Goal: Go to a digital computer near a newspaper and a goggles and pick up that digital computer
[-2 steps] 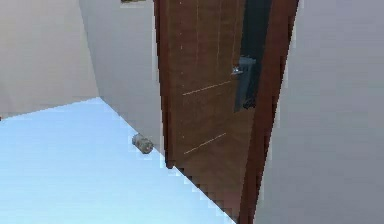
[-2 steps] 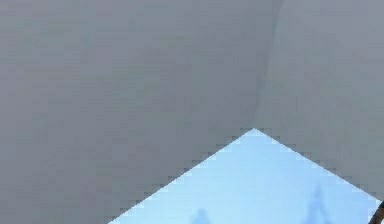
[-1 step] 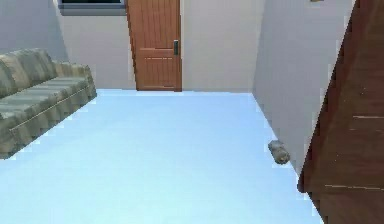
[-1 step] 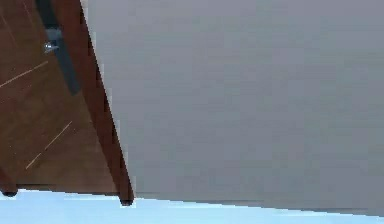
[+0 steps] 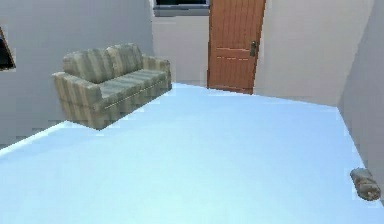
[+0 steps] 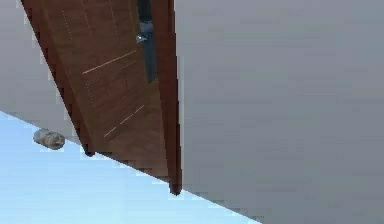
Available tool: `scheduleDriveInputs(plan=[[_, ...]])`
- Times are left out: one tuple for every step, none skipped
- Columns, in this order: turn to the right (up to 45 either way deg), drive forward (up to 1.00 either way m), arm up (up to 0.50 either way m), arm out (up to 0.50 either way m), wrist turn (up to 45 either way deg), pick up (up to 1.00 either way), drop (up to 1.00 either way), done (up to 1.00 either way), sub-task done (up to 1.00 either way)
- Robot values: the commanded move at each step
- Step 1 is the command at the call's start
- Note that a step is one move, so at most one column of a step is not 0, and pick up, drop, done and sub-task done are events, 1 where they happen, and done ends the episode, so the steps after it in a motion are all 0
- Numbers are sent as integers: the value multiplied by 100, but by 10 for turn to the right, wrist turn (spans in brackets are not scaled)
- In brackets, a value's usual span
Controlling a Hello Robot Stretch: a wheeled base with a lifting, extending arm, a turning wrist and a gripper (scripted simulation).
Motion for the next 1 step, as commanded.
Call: scheduleDriveInputs(plan=[[-30, 0, 0, 0, 0, 0, 0, 0, 0]])
